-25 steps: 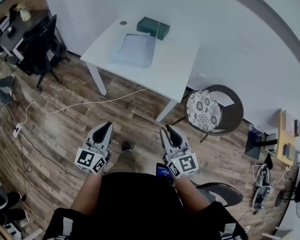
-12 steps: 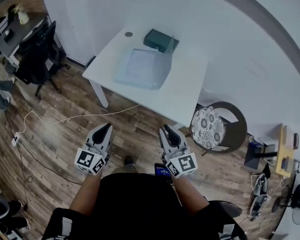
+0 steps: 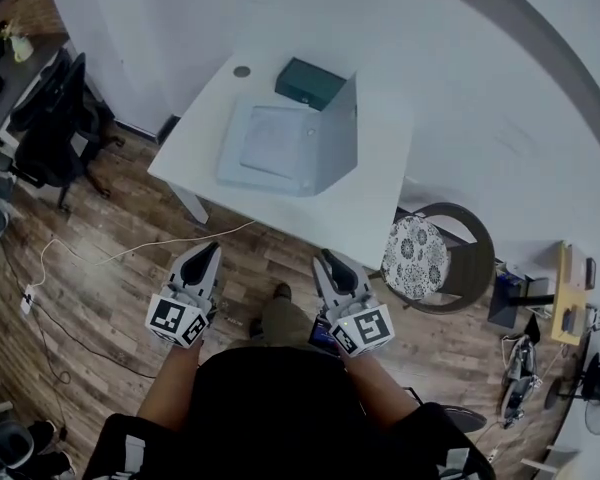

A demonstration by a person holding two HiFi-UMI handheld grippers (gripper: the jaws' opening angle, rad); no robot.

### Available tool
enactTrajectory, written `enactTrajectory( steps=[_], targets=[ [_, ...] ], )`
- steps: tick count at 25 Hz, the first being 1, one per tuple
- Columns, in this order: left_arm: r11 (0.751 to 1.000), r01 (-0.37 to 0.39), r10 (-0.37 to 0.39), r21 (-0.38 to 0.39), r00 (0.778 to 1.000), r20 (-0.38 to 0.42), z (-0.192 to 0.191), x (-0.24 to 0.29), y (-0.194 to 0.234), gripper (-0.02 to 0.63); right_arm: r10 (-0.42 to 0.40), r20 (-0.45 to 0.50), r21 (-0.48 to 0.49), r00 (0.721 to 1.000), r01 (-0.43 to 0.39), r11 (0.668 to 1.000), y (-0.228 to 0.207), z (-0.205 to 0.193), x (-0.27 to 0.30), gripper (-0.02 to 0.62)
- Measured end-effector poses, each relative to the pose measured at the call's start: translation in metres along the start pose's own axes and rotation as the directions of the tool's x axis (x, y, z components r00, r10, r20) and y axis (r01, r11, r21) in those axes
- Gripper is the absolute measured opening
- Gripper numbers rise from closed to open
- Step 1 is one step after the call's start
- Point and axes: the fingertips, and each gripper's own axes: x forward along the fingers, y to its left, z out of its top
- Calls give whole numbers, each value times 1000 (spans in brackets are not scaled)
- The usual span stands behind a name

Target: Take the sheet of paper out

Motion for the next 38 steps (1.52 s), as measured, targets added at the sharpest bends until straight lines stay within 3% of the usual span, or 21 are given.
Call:
enactTrajectory(
  steps=[7, 17, 26, 32, 38],
  targets=[
    [1000, -6, 6, -5, 1000, -12, 1, 42, 37, 5, 63, 3, -5, 998, -63, 998, -15, 1, 60, 75],
    [999, -15, 16, 33, 998, -52, 20, 127, 96, 5, 99, 25, 74, 995, -100, 992, -78, 13, 157, 75],
    [1000, -18, 19, 20, 997, -74, 26, 198, 138, 5, 132, 0, 107, 991, -131, 986, -118, 13, 228, 98],
    [1000, -13, 14, 13, 996, -85, 25, 226, 160, 5, 74, -48, 151, 996, -66, 986, -148, -3, 250, 106],
    [1000, 5, -6, -16, 994, -110, 18, 246, 186, 5, -13, -181, 231, 983, 55, 972, -184, -41, 267, 120]
  ],
)
